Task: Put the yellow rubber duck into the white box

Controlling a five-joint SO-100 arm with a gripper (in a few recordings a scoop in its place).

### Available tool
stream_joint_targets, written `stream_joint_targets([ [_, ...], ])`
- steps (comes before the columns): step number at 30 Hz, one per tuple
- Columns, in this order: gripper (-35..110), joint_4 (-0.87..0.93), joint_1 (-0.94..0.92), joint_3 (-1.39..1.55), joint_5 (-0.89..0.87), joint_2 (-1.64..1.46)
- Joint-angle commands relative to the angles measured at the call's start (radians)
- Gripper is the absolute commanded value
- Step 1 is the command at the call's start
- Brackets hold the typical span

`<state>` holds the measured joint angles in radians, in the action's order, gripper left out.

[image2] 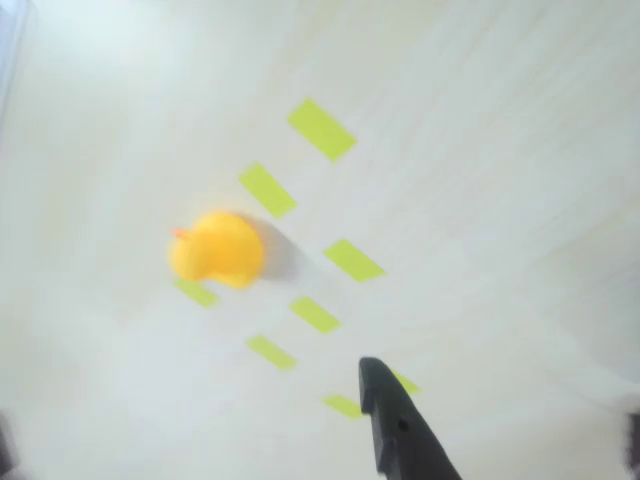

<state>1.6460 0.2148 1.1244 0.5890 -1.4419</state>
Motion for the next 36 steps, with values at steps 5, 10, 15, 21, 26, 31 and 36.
stream_joint_targets([
  [5, 61, 0.067, 0.149, -0.354, 0.055, 0.342],
  [10, 60, 0.072, 0.209, -0.515, 0.02, 0.514],
  [15, 57, 0.074, 0.241, -0.657, -0.021, 0.675],
  [21, 56, 0.074, 0.238, -0.776, -0.026, 0.793],
  [26, 55, 0.074, 0.222, -0.857, -0.029, 0.859],
  [31, 46, 0.074, 0.221, -0.897, -0.028, 0.882],
  [36, 8, 0.074, 0.23, -0.963, -0.029, 0.937],
])
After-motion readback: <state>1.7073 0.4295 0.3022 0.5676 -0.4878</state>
